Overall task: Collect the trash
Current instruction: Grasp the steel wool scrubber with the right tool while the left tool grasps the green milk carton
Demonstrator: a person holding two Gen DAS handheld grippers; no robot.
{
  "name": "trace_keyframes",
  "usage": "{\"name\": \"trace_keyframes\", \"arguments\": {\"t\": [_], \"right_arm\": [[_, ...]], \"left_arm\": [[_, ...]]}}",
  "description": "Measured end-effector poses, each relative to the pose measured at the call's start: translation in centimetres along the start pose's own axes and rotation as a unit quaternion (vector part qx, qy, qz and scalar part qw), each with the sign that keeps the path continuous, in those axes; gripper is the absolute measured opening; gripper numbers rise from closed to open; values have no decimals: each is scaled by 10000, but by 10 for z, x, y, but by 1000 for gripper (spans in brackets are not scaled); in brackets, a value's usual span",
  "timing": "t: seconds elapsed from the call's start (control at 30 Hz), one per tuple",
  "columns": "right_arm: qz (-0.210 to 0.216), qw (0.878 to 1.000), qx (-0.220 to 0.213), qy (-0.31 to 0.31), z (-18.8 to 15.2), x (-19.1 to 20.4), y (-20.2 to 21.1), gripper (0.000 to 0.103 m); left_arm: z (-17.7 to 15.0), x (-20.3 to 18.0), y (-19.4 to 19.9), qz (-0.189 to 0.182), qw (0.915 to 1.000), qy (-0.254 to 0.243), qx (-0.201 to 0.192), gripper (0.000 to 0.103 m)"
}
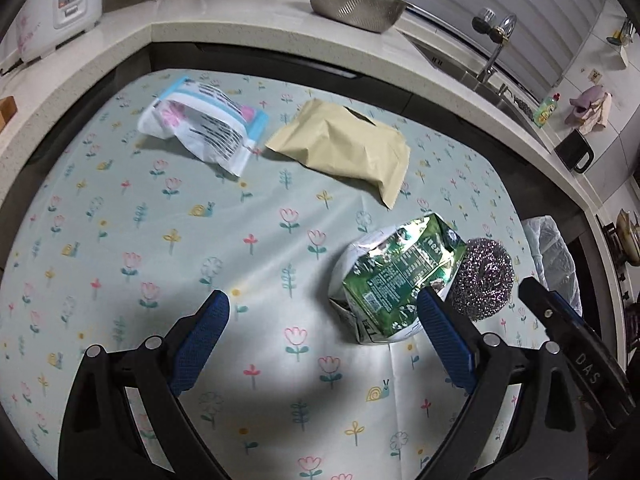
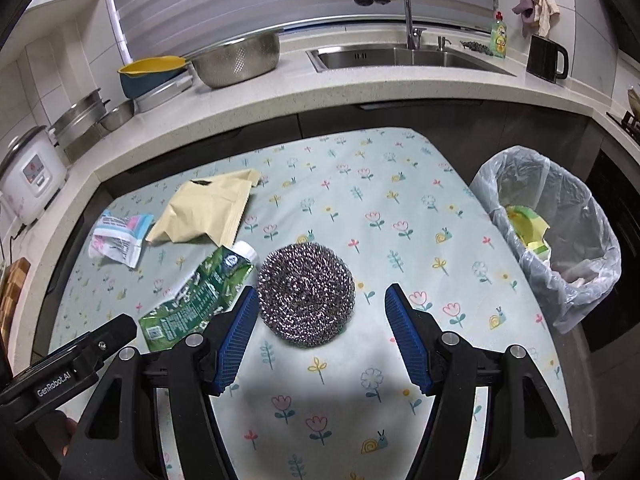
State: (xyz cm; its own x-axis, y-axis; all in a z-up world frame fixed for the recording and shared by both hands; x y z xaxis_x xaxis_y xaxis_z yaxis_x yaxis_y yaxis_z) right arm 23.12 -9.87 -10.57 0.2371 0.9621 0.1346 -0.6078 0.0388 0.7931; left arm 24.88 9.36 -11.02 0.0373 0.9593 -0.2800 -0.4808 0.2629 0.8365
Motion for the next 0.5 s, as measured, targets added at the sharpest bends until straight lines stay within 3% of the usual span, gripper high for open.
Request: {"name": "trace_keyframes", "arguments": {"t": [0.37,0.5], "right_arm": [[189,9994,286,-103,-3,-6,-36,62],[406,9985,359,-113,-1,-1,-45,46]], "left_arm": [[-8,-18,-20,-160,9967,-791,115,92],[-6,-17,-23,-227,9952,-950,90,92]]}}
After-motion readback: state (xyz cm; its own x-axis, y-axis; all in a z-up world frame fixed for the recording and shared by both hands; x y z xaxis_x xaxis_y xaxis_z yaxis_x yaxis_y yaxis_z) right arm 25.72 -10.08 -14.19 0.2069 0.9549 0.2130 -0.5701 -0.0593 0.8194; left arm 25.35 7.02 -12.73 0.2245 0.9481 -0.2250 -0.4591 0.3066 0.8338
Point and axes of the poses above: each gripper's, at about its wrist camera, not at the fingertips, and y roughly against the way its jaws point, x to its left, z to its top, the point moved 4 cm from there along -y, roughly the way its jaws point, and after that the axes turned 3 degrees about x, right-handed, at the moved point
